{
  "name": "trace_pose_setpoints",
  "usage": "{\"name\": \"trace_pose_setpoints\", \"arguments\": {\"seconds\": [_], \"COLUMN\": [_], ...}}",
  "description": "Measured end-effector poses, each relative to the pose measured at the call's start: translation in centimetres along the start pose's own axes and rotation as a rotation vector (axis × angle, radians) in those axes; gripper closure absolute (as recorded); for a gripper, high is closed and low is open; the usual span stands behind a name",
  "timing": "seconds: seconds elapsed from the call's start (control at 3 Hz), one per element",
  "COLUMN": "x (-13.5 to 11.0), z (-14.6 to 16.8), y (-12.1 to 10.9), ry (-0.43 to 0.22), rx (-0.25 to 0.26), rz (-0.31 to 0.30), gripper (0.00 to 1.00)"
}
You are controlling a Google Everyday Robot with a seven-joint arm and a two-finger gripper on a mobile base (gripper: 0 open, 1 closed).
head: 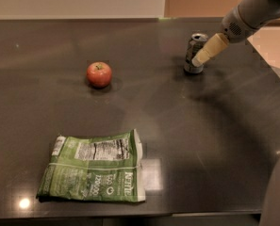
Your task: Move 7up can near green jalapeno chip bag
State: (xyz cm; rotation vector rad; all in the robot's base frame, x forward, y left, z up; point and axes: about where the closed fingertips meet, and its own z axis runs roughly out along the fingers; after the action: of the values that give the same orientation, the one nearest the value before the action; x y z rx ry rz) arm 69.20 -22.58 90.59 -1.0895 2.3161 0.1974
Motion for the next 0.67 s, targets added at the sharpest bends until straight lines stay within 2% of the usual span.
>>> {"name": "trace_pose_setpoints", "arguments": {"seconds": [0.67], "x": [-0.32], "z": [1.00], "y": [-1.07], "ry": [-0.025], "rx": [-0.002], "rz": [0.030], "gripper": [0.00]}}
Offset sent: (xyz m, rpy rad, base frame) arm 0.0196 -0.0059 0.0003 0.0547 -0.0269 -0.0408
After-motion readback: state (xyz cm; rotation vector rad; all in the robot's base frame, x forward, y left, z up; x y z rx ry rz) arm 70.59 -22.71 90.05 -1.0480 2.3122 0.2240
